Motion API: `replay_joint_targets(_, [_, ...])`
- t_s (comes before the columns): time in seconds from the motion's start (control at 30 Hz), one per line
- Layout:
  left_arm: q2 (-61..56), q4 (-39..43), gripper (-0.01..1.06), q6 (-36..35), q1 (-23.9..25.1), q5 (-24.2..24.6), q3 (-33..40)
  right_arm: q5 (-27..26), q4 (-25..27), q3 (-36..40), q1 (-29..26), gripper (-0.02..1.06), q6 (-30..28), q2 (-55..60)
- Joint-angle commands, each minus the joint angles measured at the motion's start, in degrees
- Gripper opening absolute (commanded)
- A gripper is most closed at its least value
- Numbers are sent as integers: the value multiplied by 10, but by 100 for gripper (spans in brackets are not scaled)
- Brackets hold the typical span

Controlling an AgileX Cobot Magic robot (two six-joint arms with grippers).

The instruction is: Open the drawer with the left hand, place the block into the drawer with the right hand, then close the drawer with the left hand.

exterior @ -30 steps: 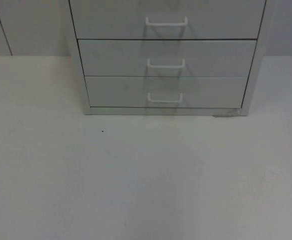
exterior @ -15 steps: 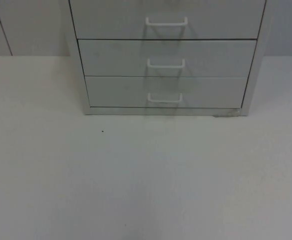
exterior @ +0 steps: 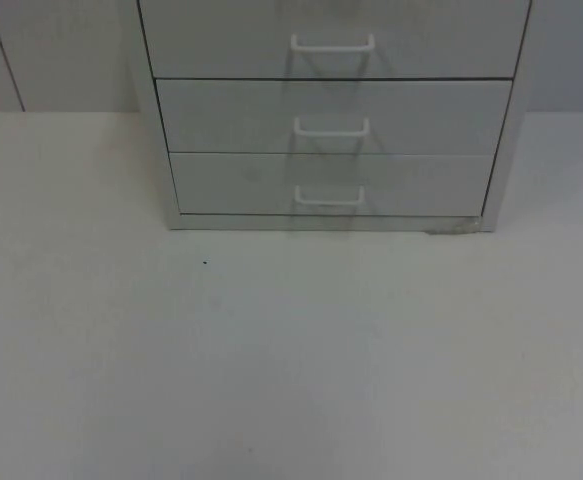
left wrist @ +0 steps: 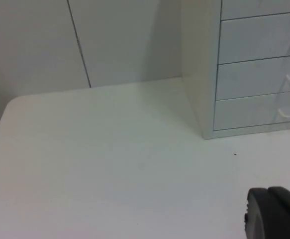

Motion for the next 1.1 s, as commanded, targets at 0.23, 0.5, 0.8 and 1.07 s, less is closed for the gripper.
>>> replay_joint_targets(0.23, [-2,11,0,-5,-2,5,2,18,3,14,0,75,-5,-2])
replay_joint_targets(0.5, [-2,-1,0,-1,-2,4,45,20,2,16,0,75,-2,-2])
replay_joint_targets(0.8, [-2,-1,0,4,-2,9,46,20,1,16,0,75,-1,-2])
replay_joint_targets(1.07, [-2,15,0,4,-2,35,60,20,3,16,0,75,-1,-2])
